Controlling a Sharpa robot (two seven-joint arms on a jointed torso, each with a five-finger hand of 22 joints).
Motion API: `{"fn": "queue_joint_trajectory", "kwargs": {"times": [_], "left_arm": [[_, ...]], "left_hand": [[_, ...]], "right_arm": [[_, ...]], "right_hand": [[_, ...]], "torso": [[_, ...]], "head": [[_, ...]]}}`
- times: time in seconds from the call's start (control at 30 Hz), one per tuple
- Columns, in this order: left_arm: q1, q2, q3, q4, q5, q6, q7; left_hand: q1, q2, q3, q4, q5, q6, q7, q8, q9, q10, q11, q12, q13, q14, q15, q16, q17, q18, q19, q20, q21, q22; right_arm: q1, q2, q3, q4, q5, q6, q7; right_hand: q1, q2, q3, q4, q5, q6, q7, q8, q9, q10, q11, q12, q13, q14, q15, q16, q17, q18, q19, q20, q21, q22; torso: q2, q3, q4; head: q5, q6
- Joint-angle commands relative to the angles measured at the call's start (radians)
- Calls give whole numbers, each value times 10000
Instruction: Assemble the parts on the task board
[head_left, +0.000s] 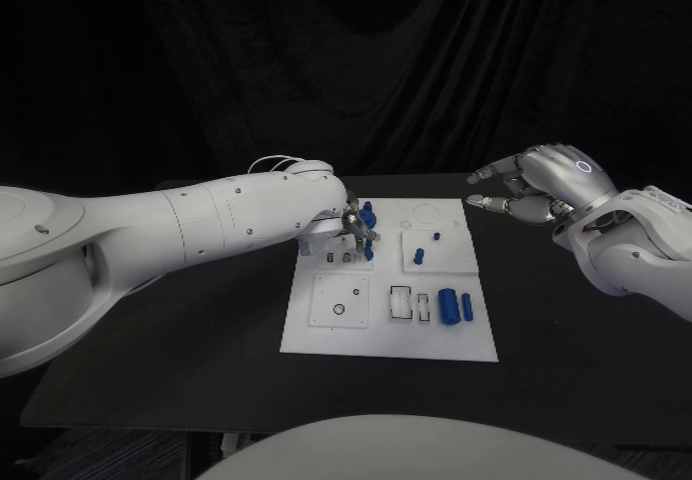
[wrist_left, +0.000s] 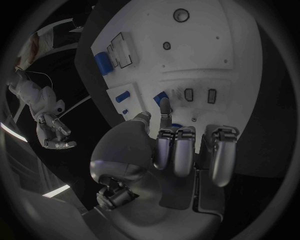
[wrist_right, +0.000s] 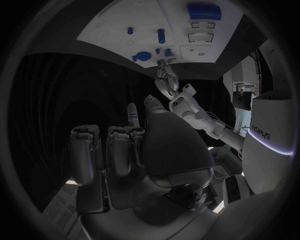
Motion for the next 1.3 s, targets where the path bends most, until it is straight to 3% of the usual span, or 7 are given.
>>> {"fn": "queue_joint_trajectory", "kwargs": {"times": [0.03,0.27,0.73,1.3], "left_arm": [[-27,28,8,-34,-84,115,96],[-57,65,8,-123,-84,171,106],[-172,205,8,-279,-85,281,171],[-249,279,8,-419,-85,365,242]], "left_hand": [[-10,-75,79,6,-8,-86,0,-67,15,1038,-38,-6,2632,1057,-32,26,2634,30,736,-65,-47,2319],[-2,-74,115,-4,-15,-92,4,-96,38,1038,-33,-6,2632,1057,-26,26,2634,37,712,-60,-61,2294],[22,-74,199,-34,-34,-86,10,-151,94,1038,-27,-6,2632,1057,-19,26,2634,51,668,-52,-89,2247],[71,-88,330,-98,-36,-67,7,-227,181,1038,-28,-6,2632,1057,-19,26,2634,60,642,-46,-110,2217]], "right_arm": [[-25,-3,9,-6,-62,24,-197],[-28,-16,9,-17,-62,47,-204],[-29,-11,9,-8,-62,136,-202],[-29,35,9,-32,-62,209,-194]], "right_hand": [[71,40,-43,13,56,67,2,-15,-14,733,80,62,1991,1037,84,29,2635,-160,1039,58,26,2632],[71,40,-43,13,56,67,2,-15,-14,733,80,62,1991,1037,84,29,2635,-160,1039,58,26,2632],[71,40,-43,13,56,67,2,-15,-14,733,80,62,1991,1037,84,29,2635,-160,1039,58,26,2632],[64,44,-52,20,71,54,6,-36,-23,731,84,56,1984,1037,87,29,2635,-160,1039,60,26,2632]], "torso": [[5,-1,-19],[8,-11,0],[15,6,9],[13,9,-12]], "head": [[8,1],[-2,1],[-44,1],[-69,1]]}}
